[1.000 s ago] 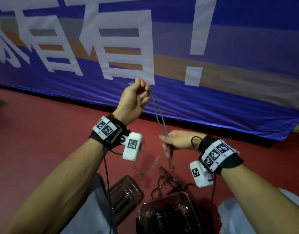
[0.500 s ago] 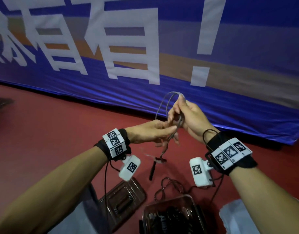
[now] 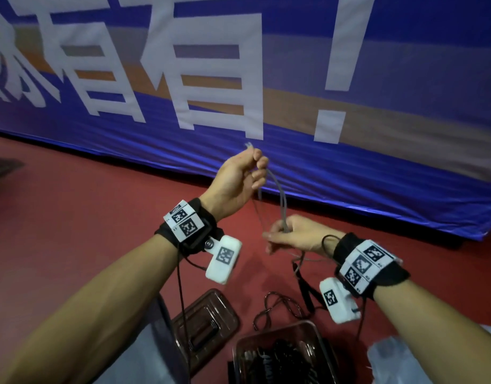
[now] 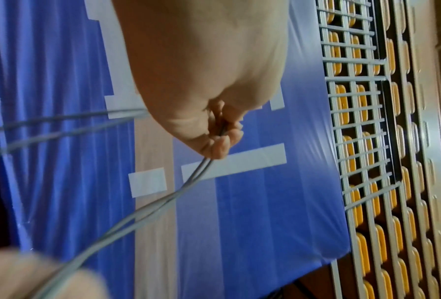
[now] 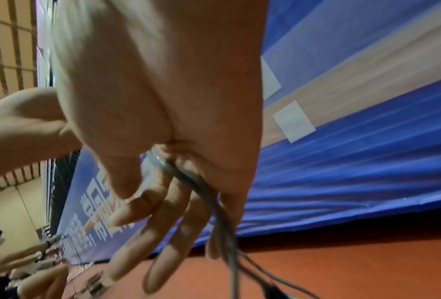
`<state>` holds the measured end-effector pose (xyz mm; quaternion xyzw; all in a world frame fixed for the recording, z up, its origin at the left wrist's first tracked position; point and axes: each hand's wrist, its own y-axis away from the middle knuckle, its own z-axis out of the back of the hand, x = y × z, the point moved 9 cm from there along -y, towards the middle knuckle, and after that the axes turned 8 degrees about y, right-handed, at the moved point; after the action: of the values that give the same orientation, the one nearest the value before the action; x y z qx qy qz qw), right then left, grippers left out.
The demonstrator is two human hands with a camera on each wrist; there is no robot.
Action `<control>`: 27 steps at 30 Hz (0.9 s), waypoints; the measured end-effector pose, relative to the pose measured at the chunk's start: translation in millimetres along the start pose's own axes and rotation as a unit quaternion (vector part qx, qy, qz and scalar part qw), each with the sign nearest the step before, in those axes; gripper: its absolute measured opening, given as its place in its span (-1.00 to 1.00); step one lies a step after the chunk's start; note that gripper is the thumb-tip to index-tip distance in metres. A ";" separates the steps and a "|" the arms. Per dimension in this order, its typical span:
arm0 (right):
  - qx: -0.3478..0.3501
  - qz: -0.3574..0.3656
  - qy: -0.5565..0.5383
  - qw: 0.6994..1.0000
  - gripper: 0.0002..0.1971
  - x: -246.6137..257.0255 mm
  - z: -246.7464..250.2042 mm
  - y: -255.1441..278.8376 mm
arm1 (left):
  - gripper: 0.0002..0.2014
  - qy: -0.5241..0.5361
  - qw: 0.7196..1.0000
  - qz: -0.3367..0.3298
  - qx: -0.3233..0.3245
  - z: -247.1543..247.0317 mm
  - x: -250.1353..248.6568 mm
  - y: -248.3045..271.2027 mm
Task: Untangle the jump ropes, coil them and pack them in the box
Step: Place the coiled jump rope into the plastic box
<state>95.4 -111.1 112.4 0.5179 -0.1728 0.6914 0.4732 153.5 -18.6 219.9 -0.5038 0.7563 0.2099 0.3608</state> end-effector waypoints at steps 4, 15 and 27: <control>-0.033 -0.067 0.064 0.995 -0.50 -35.6 -4.8 -8.1 | -0.72 0.027 0.985 -0.106 -0.134 52.3 -35.9 -7.1; -0.228 -0.016 0.217 0.949 -0.46 1.2 19.7 -1.7 | -0.42 -0.620 0.759 0.160 -0.119 105.5 15.5 22.2; -0.250 -0.018 0.272 0.929 -0.68 35.2 37.0 11.3 | -0.43 -0.598 0.793 0.081 0.087 23.9 43.9 33.2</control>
<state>105.8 -126.9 161.2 0.1780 -0.1957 0.7312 0.6287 121.0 -15.7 169.6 -0.1812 0.4429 0.4315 0.7647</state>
